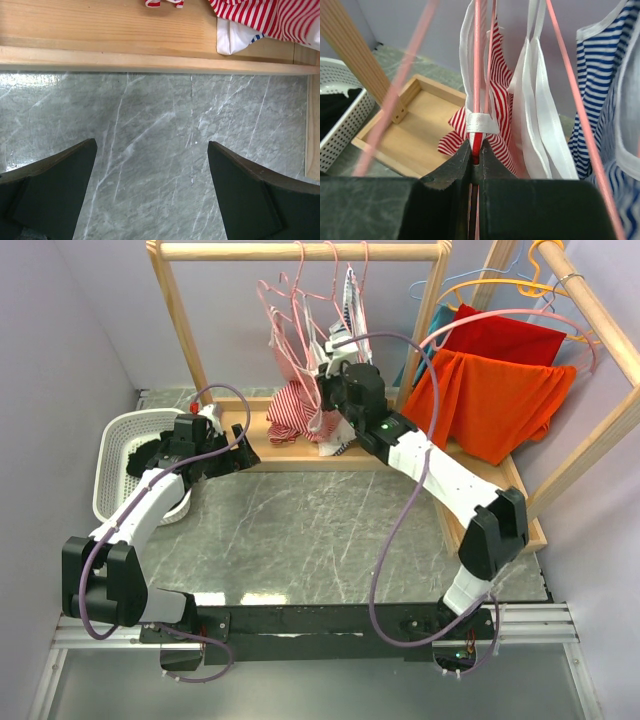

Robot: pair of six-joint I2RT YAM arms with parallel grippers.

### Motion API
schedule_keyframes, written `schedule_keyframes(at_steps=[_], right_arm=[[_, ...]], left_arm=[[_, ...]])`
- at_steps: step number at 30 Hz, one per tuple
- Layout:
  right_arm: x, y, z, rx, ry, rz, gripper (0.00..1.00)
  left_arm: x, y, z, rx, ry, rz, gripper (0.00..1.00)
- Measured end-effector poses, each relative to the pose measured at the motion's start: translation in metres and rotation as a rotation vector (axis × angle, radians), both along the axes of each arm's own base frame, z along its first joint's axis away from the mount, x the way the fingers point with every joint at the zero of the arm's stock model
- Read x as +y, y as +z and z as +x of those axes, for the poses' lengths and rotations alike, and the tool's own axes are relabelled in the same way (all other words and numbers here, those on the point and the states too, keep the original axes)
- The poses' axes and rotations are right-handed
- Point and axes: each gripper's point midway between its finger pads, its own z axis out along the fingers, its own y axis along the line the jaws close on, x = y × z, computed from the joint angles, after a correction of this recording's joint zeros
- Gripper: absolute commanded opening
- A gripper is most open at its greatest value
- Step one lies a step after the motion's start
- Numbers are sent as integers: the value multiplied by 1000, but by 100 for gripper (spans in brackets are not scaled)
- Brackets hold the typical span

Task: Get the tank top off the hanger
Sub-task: Pick up the hanger from the clothesline.

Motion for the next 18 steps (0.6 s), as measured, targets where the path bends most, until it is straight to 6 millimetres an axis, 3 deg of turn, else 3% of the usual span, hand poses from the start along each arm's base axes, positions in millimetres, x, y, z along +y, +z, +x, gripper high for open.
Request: schedule_keyframes(at_steps=[6,18], right_arm=[[-14,19,-16,-47,-13,43,0],[-62,15,-83,-46,-57,101,0]], left_arm=[[0,0,0,0,0,0,99],[0,20,-2,-52,9,-21,99]])
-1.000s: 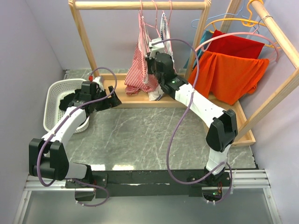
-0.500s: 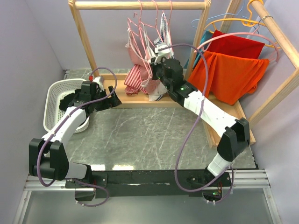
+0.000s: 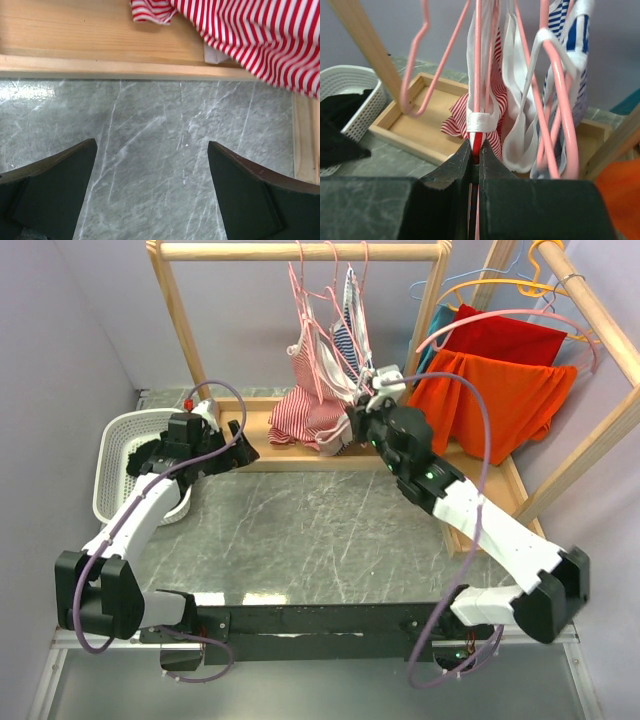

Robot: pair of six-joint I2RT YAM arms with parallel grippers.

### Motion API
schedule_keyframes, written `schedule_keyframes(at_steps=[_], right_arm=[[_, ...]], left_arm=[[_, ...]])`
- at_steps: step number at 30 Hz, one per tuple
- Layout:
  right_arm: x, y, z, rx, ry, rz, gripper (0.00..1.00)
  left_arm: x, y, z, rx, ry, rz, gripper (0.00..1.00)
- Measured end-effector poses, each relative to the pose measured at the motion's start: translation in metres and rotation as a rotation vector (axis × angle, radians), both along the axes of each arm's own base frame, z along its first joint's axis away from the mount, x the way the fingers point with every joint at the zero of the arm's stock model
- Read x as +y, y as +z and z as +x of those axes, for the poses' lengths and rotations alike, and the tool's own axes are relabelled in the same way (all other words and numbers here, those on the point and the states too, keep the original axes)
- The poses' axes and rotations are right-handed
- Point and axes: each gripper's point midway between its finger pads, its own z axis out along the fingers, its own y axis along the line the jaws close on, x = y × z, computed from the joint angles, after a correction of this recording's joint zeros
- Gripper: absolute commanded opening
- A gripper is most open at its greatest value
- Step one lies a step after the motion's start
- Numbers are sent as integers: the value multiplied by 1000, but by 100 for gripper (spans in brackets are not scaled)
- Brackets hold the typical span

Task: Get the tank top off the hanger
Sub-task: Pick up the hanger from the clothesline.

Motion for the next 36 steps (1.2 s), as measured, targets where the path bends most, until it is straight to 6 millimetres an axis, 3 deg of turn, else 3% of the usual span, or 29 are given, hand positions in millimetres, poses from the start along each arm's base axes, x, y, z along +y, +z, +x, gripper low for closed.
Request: schedule_keyframes(at_steps=[10,13,20,28,32,36], right_arm=[[3,32,-97,-39,141,58,0],[-2,29,-116,-21,161,67,0],[-18,3,-140,70,141,55,0],[-35,-5,-165,132,136,69,0],[-39,-9,-181,166,166,79,0],[-36,-20,-193,211,206,54,0]], left_arm=[[-1,7,0,-14,10,-18,100],[-2,8,-1,-13,11,-26,99],[-4,15,-3,-26,7,-43,99],[-6,19,-4,-32,-4,-53,100],[-8,34,-1,-64,-10,-66,99],[-13,62,-2,-130,-23,-110,99]])
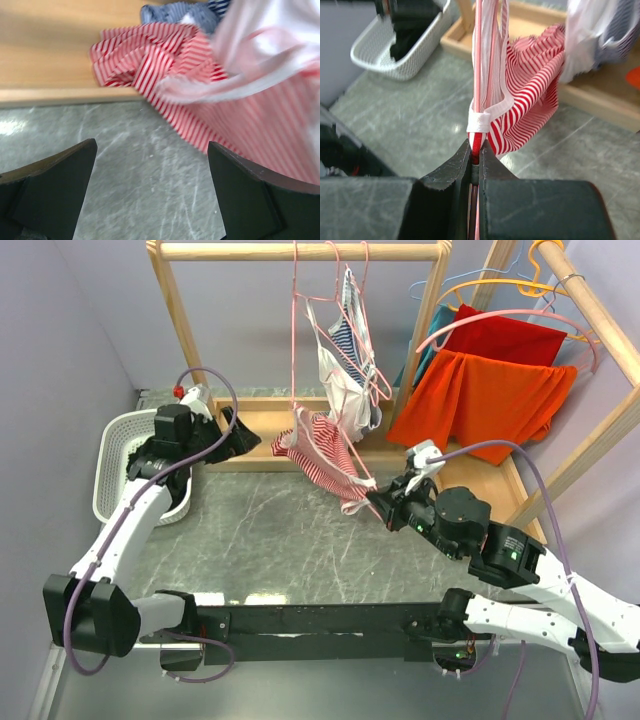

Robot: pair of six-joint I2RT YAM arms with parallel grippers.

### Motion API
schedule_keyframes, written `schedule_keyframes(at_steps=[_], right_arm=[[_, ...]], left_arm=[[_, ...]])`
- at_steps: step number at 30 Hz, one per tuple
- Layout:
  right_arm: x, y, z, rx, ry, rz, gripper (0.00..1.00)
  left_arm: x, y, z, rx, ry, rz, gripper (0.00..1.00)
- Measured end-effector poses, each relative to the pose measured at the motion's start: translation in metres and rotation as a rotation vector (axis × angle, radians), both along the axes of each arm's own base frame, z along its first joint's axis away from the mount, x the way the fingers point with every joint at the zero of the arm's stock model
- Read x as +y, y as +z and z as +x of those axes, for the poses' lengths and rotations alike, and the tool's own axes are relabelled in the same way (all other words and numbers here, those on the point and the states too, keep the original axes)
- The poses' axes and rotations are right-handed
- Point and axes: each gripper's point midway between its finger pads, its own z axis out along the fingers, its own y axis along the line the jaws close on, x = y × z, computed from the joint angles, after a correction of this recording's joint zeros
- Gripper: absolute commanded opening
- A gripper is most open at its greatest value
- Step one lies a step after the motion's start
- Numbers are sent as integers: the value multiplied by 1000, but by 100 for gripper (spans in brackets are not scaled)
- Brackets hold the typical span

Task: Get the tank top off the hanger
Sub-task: Pick up the hanger from the clothesline, then remove the tank top from the hanger.

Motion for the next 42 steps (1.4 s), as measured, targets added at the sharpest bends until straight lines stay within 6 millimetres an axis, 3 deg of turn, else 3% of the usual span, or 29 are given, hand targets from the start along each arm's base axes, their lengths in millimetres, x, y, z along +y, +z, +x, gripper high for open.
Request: schedule_keyframes(at_steps=[4,8,17,26,36,42], right_arm=[[7,-17,-11,47,58,-55,0],[15,-26,-24,79,129,-80,0],[33,-15,-37,89,232,-81,0],[56,-19,-28,73,249,-113,0],[46,-3,-5,-2,117,-102,0],[48,5,-5,-15,123,-77,0]], left_arm=[[-7,20,-3,-48,-28,-41,100],[-12,26,-6,-61,-56,-65,99],[-23,49,-23,-108,-96,-116,100],[-26,56,-30,-120,-96,-129,99],[-14,54,-50,-155,-41,-120,99],[-19,52,-41,-163,-48,-131,99]])
